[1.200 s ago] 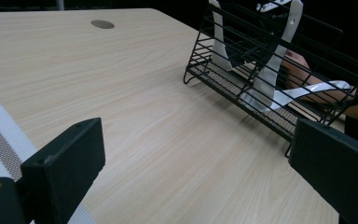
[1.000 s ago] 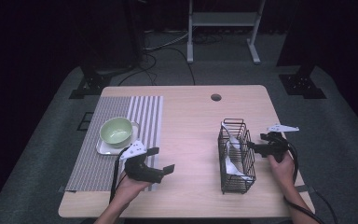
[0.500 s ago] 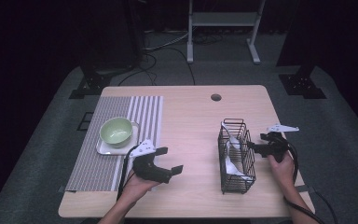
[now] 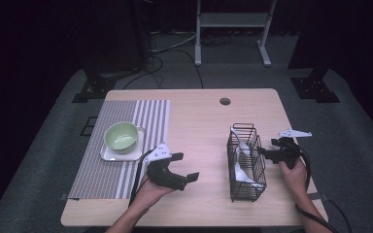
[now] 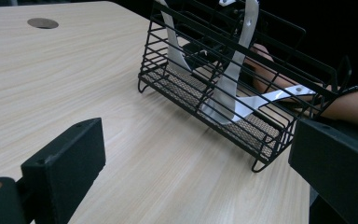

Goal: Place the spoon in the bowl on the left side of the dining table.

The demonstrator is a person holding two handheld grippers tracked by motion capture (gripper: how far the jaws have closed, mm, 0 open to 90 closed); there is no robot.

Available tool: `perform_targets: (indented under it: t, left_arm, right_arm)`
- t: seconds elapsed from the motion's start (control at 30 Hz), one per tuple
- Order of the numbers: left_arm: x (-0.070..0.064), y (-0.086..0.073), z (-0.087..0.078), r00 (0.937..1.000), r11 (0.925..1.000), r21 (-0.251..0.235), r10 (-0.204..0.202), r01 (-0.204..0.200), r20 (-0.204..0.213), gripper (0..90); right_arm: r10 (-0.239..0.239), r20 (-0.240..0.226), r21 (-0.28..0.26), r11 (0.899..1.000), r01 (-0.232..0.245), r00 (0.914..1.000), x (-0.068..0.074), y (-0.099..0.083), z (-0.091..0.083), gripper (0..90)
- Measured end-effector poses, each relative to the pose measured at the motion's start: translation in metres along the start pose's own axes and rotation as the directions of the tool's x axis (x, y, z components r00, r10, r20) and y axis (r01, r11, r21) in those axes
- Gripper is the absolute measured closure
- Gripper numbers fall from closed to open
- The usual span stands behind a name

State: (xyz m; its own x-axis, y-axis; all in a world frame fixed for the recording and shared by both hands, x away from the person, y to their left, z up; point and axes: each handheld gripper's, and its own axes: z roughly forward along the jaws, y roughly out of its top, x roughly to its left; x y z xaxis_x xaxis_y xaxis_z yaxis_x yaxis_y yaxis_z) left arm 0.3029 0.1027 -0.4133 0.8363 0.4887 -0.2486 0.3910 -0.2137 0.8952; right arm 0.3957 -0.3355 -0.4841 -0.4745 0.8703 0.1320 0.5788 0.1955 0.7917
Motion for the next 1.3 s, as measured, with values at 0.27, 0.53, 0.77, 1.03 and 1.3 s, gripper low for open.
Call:
perform_targets:
  t: [0.27, 0.53, 0.77, 1.03, 1.3]
  left_arm:
    - [-0.001, 0.002, 0.005, 0.9999, 1.0, 0.001, -0.008, 0.008, 0.012, 3.1]
    - [-0.005, 0.007, 0.017, 0.9992, 0.9999, 0.006, -0.008, 0.008, 0.039, 4.3]
    - [-0.012, 0.014, 0.026, 0.9982, 0.9999, 0.011, 0.001, -0.001, 0.059, 4.6]
    - [-0.016, 0.018, 0.033, 0.9971, 0.9997, 0.016, 0.018, -0.019, 0.074, 4.6]
    - [-0.019, 0.02, 0.041, 0.9956, 0.9998, 0.016, 0.008, -0.009, 0.093, 4.6]
  right_arm:
    - [-0.001, -0.001, -0.001, 1.0, 0.001, 1.0, 0.0, 0.0, 0.0, 17.3]
    - [-0.002, -0.002, 0.0, 1.0, 0.002, 1.0, 0.0, 0.0, 0.0, 17.3]
    - [-0.003, -0.004, -0.001, 1.0, 0.003, 1.0, 0.0, 0.0, 0.0, 17.3]
    - [-0.003, -0.007, -0.001, 1.0, 0.003, 1.0, 0.0, 0.0, 0.0, 17.3]
    - [-0.002, -0.008, -0.002, 1.0, 0.002, 1.0, 0.0, 0.0, 0.0, 17.3]
